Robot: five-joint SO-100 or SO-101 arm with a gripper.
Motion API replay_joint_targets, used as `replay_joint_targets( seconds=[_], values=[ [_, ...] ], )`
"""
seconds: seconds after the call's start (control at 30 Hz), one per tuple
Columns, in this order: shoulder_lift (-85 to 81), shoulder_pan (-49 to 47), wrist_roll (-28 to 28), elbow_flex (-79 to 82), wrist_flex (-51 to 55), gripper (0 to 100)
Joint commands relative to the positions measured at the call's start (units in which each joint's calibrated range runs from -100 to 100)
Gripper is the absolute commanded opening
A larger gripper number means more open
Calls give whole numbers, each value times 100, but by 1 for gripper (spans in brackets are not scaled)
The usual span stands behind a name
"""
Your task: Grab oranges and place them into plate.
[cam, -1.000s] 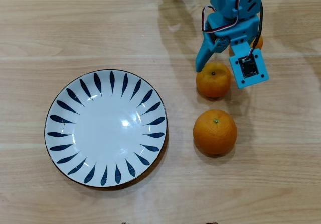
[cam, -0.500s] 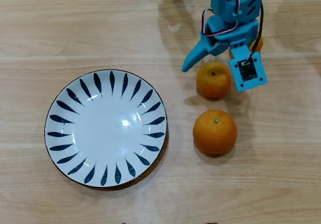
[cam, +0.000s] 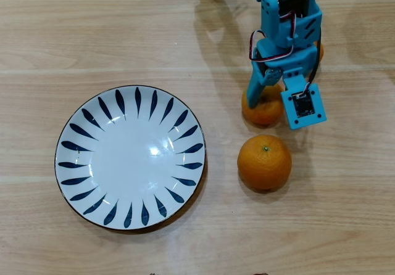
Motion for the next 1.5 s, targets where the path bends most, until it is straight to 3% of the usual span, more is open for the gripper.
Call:
replay_joint_targets(
  seconds=[0.0, 0.17, 0.47, 0.73, 1.1, 1.47],
  values=[
    [103, -50, -23, -92, -35, 25],
    [69, -50, -23, -92, -18, 26],
    [-506, -187, -54, 53, 249, 41],
    [-852, -67, -216, 505, 455, 42],
    [-396, -34, -185, 858, -628, 41],
    [44, -18, -175, 723, -714, 41]
  ],
)
